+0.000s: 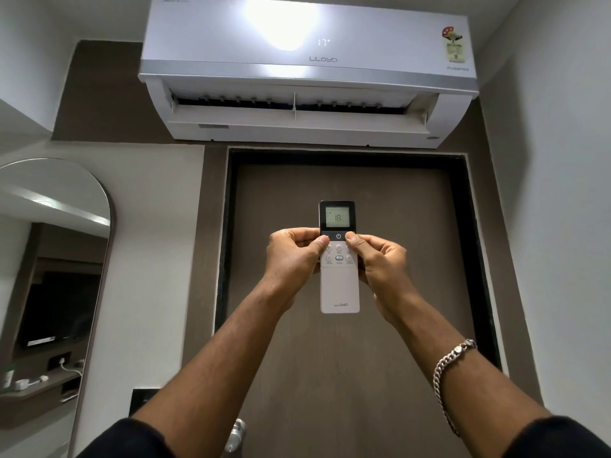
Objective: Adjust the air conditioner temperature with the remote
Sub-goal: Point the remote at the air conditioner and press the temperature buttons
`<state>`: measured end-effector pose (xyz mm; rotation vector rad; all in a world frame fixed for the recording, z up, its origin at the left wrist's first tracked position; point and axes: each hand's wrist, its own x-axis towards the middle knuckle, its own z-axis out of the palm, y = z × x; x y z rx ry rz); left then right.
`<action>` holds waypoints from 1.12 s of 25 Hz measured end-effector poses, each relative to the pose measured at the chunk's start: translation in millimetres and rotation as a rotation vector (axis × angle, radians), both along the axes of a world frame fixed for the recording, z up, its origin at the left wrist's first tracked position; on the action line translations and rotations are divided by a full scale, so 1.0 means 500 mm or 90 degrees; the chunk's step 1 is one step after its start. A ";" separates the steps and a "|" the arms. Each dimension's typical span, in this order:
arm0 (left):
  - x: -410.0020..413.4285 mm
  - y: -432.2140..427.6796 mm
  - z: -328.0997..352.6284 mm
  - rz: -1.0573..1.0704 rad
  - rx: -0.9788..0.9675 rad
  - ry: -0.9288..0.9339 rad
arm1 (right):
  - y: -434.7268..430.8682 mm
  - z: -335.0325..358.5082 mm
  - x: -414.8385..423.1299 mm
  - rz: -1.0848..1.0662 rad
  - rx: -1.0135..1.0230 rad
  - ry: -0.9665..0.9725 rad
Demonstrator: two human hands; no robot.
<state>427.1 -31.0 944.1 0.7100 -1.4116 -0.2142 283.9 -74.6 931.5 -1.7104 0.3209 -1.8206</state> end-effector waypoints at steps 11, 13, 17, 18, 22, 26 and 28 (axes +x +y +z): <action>-0.004 0.006 -0.002 -0.001 -0.001 0.000 | -0.004 -0.002 0.000 0.004 -0.010 -0.004; -0.003 0.007 -0.003 -0.003 0.001 0.003 | -0.005 -0.004 0.002 0.008 -0.009 -0.014; -0.001 0.010 -0.009 -0.021 -0.003 0.011 | -0.006 -0.006 0.004 0.036 0.009 -0.027; 0.000 0.010 -0.010 -0.021 -0.006 0.010 | -0.007 -0.006 0.004 0.040 0.014 -0.028; 0.003 0.011 -0.012 -0.020 -0.007 0.007 | -0.008 -0.008 0.004 0.042 0.013 -0.013; 0.003 0.009 -0.011 -0.019 0.001 0.011 | -0.006 -0.008 0.002 0.037 0.006 -0.003; 0.000 0.010 -0.011 -0.020 -0.005 0.007 | -0.005 -0.007 -0.001 0.034 0.007 -0.007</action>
